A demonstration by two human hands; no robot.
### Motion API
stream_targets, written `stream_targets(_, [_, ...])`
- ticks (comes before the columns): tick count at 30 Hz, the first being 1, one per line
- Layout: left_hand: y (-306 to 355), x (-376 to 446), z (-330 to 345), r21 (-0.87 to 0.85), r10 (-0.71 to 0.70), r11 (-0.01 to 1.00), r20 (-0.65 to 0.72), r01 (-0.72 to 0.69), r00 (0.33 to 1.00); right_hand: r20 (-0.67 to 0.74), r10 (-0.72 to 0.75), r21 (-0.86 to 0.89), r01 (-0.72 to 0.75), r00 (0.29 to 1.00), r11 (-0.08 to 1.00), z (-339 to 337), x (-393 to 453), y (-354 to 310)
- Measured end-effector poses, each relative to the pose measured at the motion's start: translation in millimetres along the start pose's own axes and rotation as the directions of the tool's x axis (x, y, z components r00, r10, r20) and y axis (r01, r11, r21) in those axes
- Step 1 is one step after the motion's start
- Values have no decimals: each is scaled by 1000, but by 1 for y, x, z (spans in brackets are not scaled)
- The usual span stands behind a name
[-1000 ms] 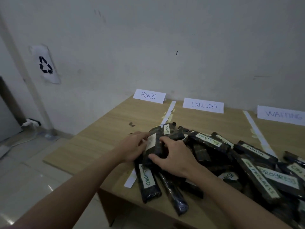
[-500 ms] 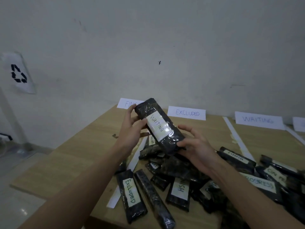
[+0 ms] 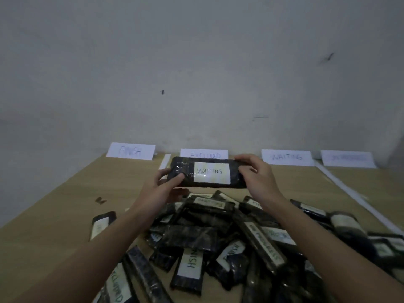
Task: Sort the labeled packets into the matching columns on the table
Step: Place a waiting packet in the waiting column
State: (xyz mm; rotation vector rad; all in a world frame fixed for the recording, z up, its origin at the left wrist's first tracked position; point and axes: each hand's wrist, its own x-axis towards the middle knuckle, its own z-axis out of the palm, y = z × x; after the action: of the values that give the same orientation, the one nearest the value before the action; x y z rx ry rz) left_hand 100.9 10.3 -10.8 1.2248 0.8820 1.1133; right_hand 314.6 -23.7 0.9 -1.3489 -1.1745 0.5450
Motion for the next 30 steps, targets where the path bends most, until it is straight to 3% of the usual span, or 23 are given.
stream_targets(2, [-4, 11, 20, -100, -54, 993, -1, 54, 999, 83, -154, -324, 172, 985, 930, -18, 5, 4])
stream_targets(4, [-9, 20, 46, -121, -78, 989, 16, 80, 997, 217, -273, -634, 348, 937, 691, -33, 5, 9])
stream_targets(6, [-14, 28, 74, -105, -70, 992, 56, 76, 996, 315, -348, -745, 457, 883, 486, -45, 4, 12])
stream_targets(9, [-22, 44, 115, -80, -75, 993, 88, 82, 993, 375, -361, -817, 488, 854, 307, -65, 13, 26])
stream_targets(12, [-30, 62, 146, -57, -92, 993, 132, 100, 987, 384, -293, -838, 463, 876, 287, -86, 27, 40])
stream_targets(15, [-41, 82, 168, 8, -122, 992, 174, 122, 977, 417, -80, -868, 423, 905, 261, -106, 47, 47])
stream_targets(19, [-54, 119, 185, 264, -117, 963, 241, 51, 963, 451, -15, -879, 446, 893, 170, -130, 91, 62])
stream_targets(22, [-64, 147, 190, 534, -79, 841, 280, -87, 957, 430, 11, -883, 418, 903, 214, -142, 128, 84])
stream_targets(24, [-76, 163, 191, 661, -48, 724, 331, -195, 942, 402, 55, -905, 388, 914, 175, -149, 147, 108])
stream_targets(27, [-91, 181, 191, 751, -16, 561, 431, -349, 902, 387, 112, -920, 374, 915, 117, -159, 172, 157])
stream_targets(30, [-97, 195, 192, 772, -20, 432, 526, -467, 850, 372, 154, -924, 349, 915, 159, -166, 190, 191])
